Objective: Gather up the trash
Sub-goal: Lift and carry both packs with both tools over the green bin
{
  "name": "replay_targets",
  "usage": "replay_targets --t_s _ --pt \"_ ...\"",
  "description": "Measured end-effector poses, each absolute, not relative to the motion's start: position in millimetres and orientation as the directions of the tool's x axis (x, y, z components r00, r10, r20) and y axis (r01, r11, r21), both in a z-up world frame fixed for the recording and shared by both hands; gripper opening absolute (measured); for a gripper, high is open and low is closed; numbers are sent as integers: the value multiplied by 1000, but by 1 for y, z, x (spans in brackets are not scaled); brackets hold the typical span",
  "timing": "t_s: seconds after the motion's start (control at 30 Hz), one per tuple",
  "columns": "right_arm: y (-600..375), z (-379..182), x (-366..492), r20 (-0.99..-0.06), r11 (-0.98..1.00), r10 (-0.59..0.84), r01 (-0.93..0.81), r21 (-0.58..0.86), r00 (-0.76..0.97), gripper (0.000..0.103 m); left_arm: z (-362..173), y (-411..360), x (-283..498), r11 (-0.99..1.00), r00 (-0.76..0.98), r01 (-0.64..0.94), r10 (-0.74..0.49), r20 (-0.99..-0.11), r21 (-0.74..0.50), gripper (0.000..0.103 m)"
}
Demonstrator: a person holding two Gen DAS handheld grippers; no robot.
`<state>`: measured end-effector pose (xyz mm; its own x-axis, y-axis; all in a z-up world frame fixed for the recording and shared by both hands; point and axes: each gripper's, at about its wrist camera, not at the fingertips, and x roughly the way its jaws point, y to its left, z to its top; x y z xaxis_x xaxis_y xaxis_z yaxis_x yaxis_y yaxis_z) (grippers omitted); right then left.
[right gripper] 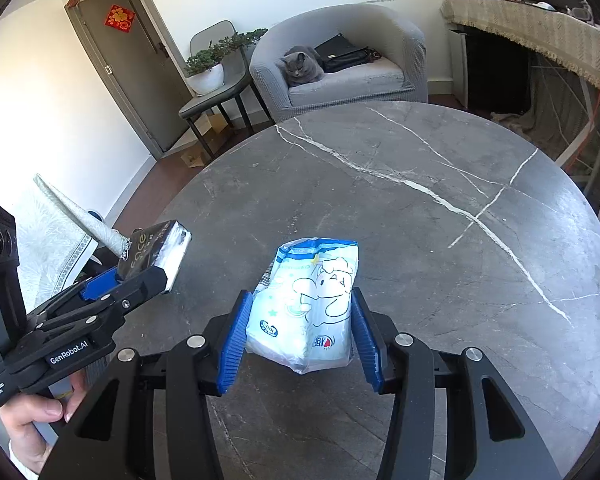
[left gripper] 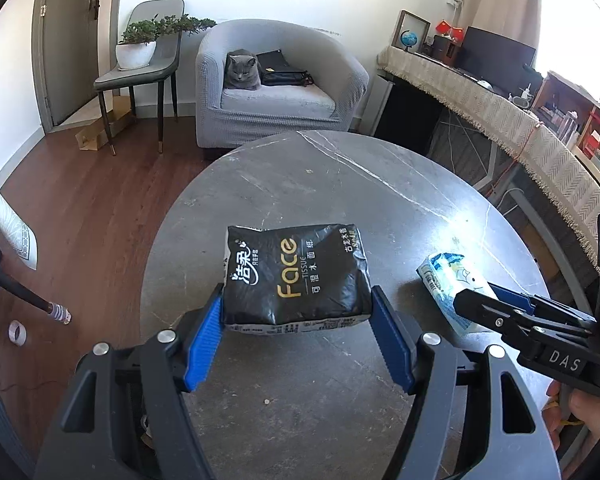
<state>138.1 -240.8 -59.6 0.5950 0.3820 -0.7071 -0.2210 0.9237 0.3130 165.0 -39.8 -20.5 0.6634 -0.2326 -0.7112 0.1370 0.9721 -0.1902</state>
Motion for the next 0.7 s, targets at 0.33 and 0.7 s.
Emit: replay_targets --t_s 0.33,0.7 --pt "-204 -46 139 -690 909 418 -274 315 591 49 -5 -4 153 979 689 107 -197 -697 -172 72" --pt "-165 -35 138 -662 883 467 -353 311 586 49 2 41 144 987 700 49 -145 -699 -155 72"
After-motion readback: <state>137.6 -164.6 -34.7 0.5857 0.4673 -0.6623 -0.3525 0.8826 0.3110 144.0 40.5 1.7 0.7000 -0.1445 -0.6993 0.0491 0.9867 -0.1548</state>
